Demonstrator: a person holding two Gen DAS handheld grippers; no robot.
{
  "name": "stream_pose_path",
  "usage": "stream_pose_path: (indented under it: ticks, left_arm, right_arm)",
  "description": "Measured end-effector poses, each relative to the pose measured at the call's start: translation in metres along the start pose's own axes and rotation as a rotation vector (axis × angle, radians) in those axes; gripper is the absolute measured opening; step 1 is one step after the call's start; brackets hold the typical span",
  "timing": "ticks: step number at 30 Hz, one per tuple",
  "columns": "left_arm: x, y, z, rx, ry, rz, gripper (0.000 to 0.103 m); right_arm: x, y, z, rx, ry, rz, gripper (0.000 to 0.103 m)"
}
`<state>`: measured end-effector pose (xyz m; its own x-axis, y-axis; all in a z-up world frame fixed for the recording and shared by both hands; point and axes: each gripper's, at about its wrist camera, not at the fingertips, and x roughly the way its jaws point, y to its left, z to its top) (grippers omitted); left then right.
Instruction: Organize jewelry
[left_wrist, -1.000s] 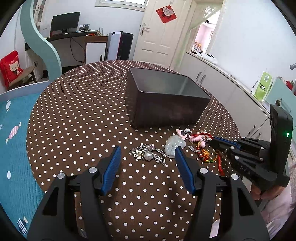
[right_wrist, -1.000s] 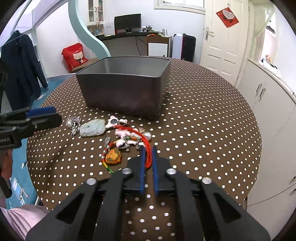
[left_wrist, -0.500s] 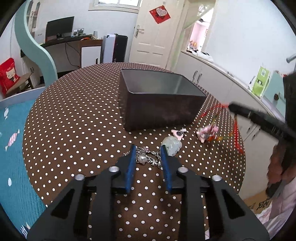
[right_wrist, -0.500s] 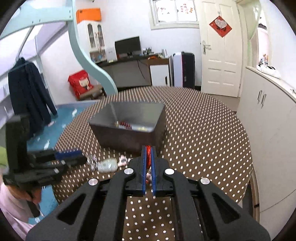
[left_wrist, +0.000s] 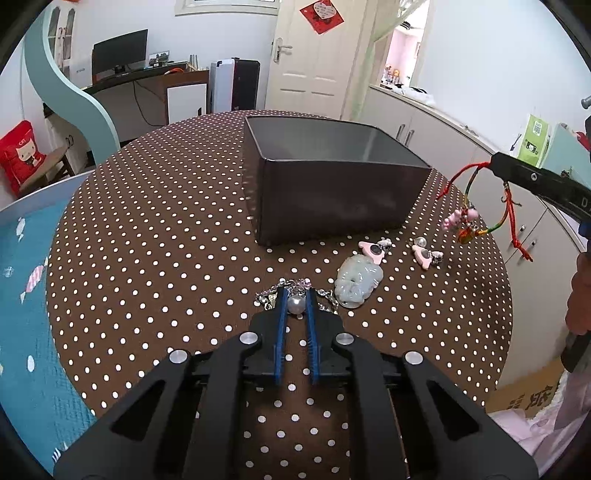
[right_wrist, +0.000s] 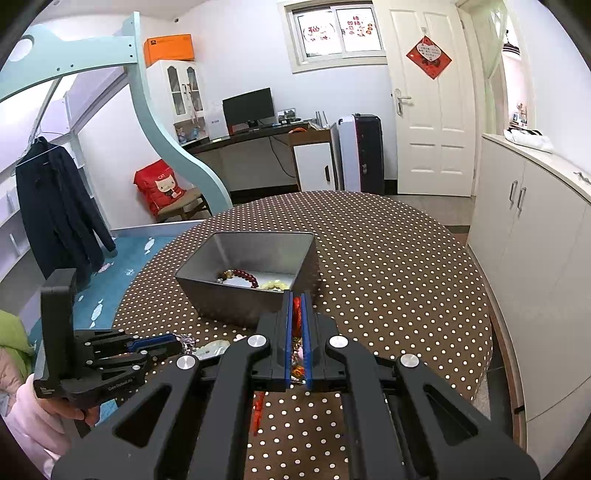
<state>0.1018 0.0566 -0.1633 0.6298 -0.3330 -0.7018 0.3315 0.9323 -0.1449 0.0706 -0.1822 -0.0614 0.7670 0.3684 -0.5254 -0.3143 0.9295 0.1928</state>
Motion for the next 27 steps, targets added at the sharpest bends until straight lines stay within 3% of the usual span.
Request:
stream_pose_path:
  ticks: [9,11,13,17,19,22,27]
  left_arm:
    - [-0.016,0.011,0.010,-0.051,-0.037,-0.057,0.010]
    - [-0.020,0.013,0.013,-0.067,-0.050,-0.082,0.010]
    - [-0.024,0.015,0.015,-0.077,-0.060,-0.095,0.010]
    - [-0.027,0.016,0.016,-0.081,-0.061,-0.095,0.010]
    - [-0.029,0.017,0.017,-0.080,-0.066,-0.098,0.010]
    - [-0.033,0.017,0.019,-0.080,-0.080,-0.100,0.010]
    - [-0.038,0.016,0.023,-0.076,-0.099,-0.096,0.010]
  right_arm:
    - [0.004,-0.008,-0.001,0.032,0.013,0.052,0.004]
    - [0.019,-0.012,-0.009,0.007,0.066,-0.036,0.004]
    - [0.047,-0.023,-0.027,0.029,0.193,-0.127,0.004]
    - [0.047,-0.036,-0.039,0.120,0.228,-0.109,0.003]
    - [0.033,-0.034,-0.030,0.111,0.193,-0.108,0.003]
    - [0.005,-0.029,-0.009,0.140,0.109,-0.017,0.003]
    - [-0.046,-0.008,0.027,0.078,-0.050,0.082,0.003]
